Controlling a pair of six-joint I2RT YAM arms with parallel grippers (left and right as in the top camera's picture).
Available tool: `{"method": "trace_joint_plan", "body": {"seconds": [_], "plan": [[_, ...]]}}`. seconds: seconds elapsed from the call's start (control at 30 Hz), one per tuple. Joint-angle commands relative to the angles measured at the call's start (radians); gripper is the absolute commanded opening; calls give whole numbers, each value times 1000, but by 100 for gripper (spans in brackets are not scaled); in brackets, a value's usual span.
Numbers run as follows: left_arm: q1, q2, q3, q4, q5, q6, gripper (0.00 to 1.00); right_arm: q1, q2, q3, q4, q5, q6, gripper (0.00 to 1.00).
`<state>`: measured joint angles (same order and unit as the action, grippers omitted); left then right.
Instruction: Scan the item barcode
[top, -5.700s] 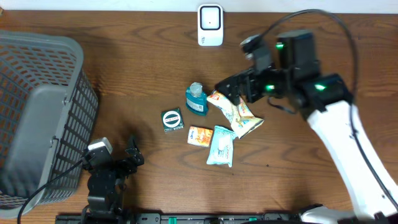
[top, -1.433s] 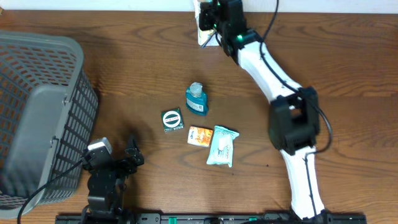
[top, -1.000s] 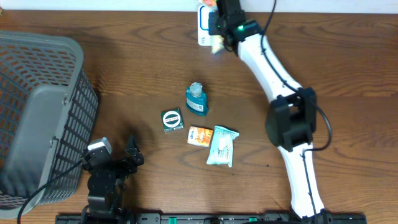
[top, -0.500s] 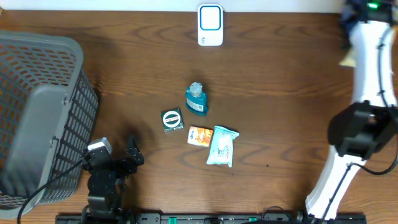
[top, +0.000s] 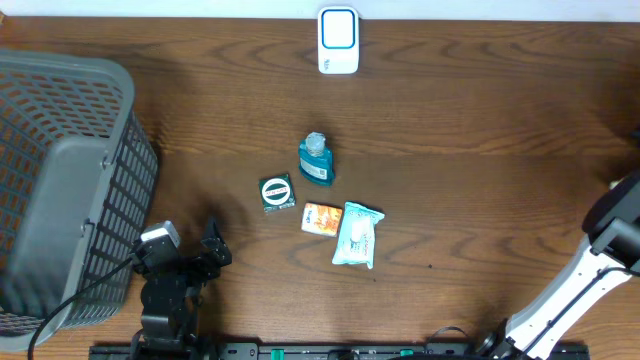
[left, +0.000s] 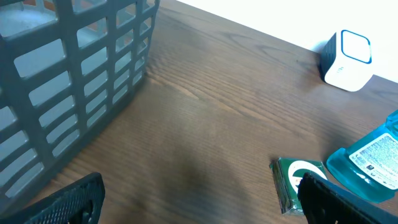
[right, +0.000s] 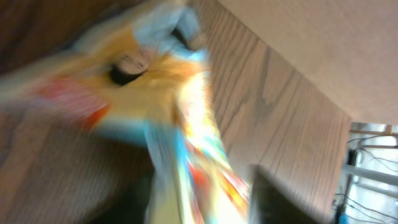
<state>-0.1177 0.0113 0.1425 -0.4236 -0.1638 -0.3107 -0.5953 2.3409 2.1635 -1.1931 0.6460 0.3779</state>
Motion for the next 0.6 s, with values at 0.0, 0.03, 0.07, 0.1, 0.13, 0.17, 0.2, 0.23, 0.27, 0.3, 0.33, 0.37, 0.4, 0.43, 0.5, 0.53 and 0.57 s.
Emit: {"method": "trace_joint_plan", "body": {"seconds": [0.0, 0.03, 0.07, 0.1, 0.13, 0.17, 0.2, 0.23, 0.27, 0.3, 0.33, 0.37, 0.4, 0.43, 0.5, 0.53, 0.57], "plan": [[5, -1, -14, -21, -12, 2, 98, -19, -46, 19, -12, -146, 10, 93], [5, -1, -14, -21, -12, 2, 98, -18, -51, 26, -19, -190, 10, 99], [5, -1, -14, -21, -12, 2, 98, -12, -58, 38, -29, -241, 10, 99], [5, -1, -14, -21, -12, 2, 98, -6, -66, 54, -38, -292, 10, 99], [5, -1, -14, -21, -12, 2, 98, 4, -77, 73, -48, -354, 11, 99], [5, -1, -14, -21, -12, 2, 98, 16, -93, 93, -58, -424, 11, 99], [5, -1, -14, -21, -12, 2, 98, 27, -106, 109, -63, -487, 10, 99], [5, -1, -14, -21, -12, 2, 98, 43, -126, 130, -66, -567, 10, 99], [5, -1, -14, -21, -12, 2, 98, 61, -148, 151, -69, -648, 10, 99], [5, -1, -14, -21, -12, 2, 98, 82, -174, 168, -69, -726, 10, 99], [5, -1, -14, -21, -12, 2, 98, 103, -199, 180, -68, -788, 11, 99], [5, -1, -14, -21, -12, 2, 98, 125, -227, 188, -68, -841, 10, 99], [5, -1, -14, -21, -12, 2, 98, 158, -263, 193, -68, -892, 11, 99], [5, -1, -14, -21, -12, 2, 98, 189, -298, 193, -72, -920, 10, 99], [5, -1, -14, -21, -12, 2, 98, 263, -369, 193, -114, -925, 10, 99], [5, -1, -14, -21, -12, 2, 98, 300, -398, 193, -134, -918, 10, 99], [5, -1, -14, -21, -12, 2, 98, 333, -418, 193, -143, -909, 9, 99]]}}
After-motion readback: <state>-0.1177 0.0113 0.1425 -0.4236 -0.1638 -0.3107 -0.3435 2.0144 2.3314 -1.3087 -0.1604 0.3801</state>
